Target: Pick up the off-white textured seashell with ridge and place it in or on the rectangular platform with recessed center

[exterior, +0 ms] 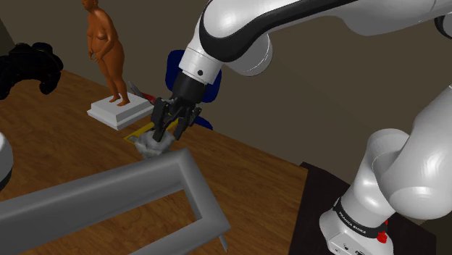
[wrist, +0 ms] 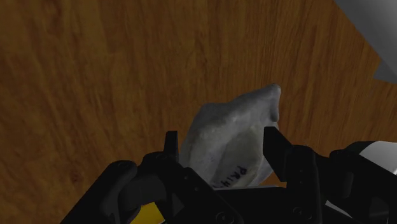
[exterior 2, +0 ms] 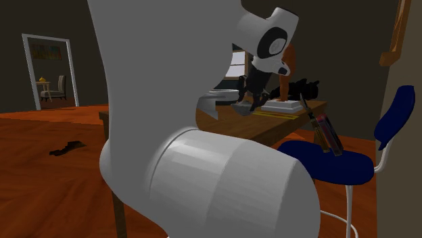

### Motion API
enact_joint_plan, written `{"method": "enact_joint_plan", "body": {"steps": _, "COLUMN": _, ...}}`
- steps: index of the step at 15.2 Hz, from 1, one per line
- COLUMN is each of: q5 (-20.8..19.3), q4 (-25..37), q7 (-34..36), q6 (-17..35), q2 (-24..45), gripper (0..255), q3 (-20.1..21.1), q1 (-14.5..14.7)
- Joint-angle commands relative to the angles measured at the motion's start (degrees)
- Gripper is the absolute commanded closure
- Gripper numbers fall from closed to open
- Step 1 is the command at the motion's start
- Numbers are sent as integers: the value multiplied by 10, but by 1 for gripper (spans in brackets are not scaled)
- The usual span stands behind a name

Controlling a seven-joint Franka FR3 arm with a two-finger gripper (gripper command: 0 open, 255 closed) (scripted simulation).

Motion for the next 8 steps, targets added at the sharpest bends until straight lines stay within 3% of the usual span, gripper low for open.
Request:
{"method": "enact_joint_plan", "body": {"steps": 1, "q5": -1, "q4": -1, "q7": 0, "q6": -1, "q2": 2, "gripper": 255, "q3": 0, "q1": 0}}
{"method": "enact_joint_plan", "body": {"steps": 8, "q5": -6, "q4": 7, "q7": 9, "q6": -13, "q2": -5, "gripper": 255, "q3": -1, "q1": -1}}
